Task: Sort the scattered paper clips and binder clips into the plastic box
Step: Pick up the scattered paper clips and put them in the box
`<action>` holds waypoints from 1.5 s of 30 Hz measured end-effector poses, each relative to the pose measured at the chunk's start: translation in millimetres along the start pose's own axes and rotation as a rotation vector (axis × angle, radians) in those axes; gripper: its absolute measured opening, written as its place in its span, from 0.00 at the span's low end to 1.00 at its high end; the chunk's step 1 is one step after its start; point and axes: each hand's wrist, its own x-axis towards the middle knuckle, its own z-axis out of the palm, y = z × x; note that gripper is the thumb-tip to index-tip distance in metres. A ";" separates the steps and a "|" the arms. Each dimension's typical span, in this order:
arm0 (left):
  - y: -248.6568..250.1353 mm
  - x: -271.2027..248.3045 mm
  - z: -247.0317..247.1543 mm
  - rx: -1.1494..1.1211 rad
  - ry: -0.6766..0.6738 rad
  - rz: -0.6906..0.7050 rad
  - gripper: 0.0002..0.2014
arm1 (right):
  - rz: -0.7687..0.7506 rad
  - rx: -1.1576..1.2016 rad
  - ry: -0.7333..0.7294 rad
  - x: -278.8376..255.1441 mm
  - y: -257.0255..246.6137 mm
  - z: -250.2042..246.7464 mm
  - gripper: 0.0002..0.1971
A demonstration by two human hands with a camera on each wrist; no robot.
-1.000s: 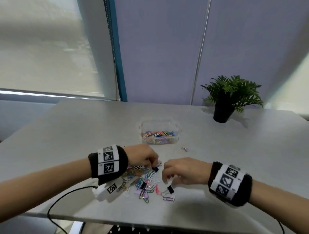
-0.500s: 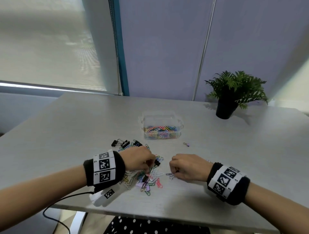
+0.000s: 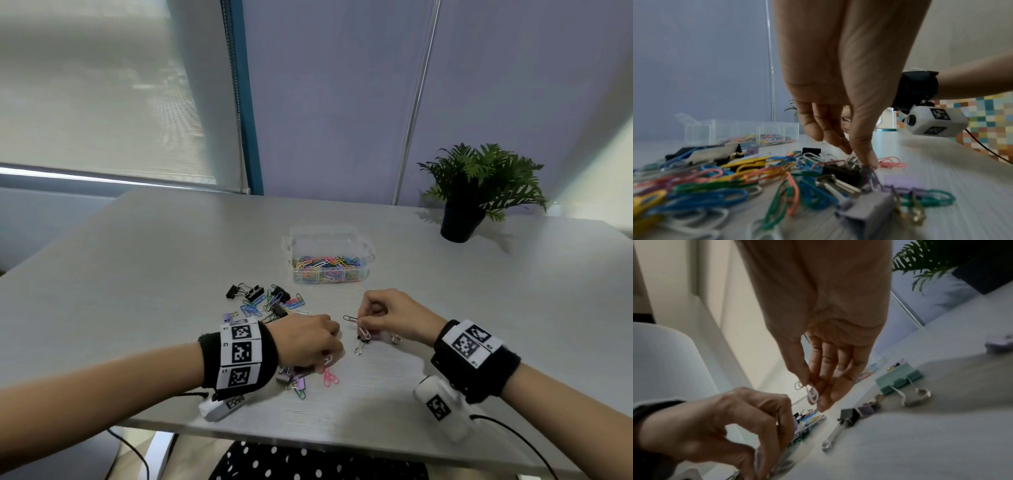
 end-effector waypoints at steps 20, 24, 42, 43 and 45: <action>-15.8 13.3 -6.9 -0.158 0.033 -0.073 0.08 | -0.085 -0.470 -0.039 -25.0 -33.5 60.2 0.05; -9.1 24.5 1.2 -0.155 -0.003 -0.069 0.09 | -0.001 -0.502 -0.037 -25.1 -33.6 79.8 0.09; -18.7 26.6 -7.6 -0.313 -0.057 -0.101 0.06 | 0.005 -0.547 -0.092 -17.1 -21.6 41.7 0.02; -23.4 25.6 -12.4 -0.363 -0.033 -0.115 0.06 | 0.024 -0.525 -0.070 -15.2 -19.7 36.2 0.07; -33.7 23.1 -25.7 -0.431 0.026 -0.131 0.04 | 0.047 -0.487 -0.024 -10.5 -16.7 28.9 0.11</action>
